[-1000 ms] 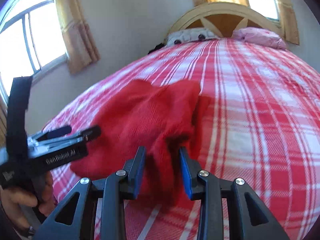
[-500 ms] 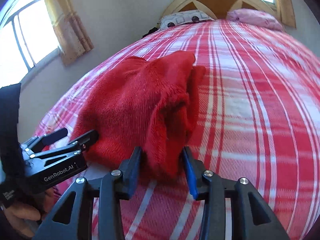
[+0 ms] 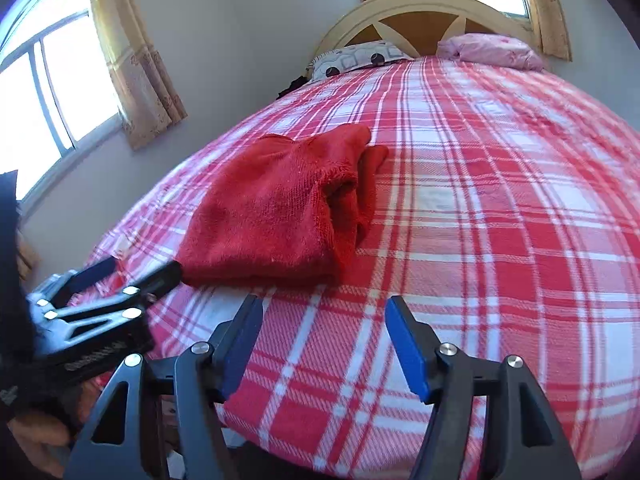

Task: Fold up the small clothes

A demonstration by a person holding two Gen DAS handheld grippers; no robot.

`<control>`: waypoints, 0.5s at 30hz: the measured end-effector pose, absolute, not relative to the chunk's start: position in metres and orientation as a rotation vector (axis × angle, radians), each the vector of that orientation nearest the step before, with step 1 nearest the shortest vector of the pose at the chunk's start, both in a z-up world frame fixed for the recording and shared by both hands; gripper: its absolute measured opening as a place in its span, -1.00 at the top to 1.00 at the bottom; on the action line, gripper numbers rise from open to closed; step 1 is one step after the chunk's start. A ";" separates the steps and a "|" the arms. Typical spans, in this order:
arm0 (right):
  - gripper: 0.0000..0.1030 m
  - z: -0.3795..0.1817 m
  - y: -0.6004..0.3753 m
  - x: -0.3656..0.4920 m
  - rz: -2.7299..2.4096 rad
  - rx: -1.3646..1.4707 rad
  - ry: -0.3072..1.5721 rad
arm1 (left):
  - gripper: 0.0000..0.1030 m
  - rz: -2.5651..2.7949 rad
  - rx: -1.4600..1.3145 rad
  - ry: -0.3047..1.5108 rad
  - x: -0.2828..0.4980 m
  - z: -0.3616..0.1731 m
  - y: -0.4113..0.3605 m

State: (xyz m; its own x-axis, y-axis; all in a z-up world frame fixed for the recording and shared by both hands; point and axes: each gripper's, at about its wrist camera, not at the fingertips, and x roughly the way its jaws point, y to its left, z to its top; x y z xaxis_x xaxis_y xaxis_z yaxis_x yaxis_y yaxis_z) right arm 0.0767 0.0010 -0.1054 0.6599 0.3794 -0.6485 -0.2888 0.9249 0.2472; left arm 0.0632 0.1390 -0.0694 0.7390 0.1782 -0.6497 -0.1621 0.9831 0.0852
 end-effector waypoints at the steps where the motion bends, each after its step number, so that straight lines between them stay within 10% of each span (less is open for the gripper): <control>1: -0.26 -0.103 0.000 0.073 0.364 0.114 0.755 | -1.00 0.189 0.028 0.707 0.061 -0.067 0.138; 15: -0.34 -0.007 -0.033 0.003 0.280 0.100 0.452 | -1.00 0.129 -0.014 0.548 0.012 -0.014 0.121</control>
State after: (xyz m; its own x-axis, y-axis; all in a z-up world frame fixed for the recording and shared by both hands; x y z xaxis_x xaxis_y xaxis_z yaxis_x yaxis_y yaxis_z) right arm 0.0026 -0.0326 -0.0069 0.8621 0.2889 -0.4164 -0.2447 0.9568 0.1572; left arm 0.0122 0.1209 -0.0136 0.8457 0.1186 -0.5204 -0.1263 0.9918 0.0208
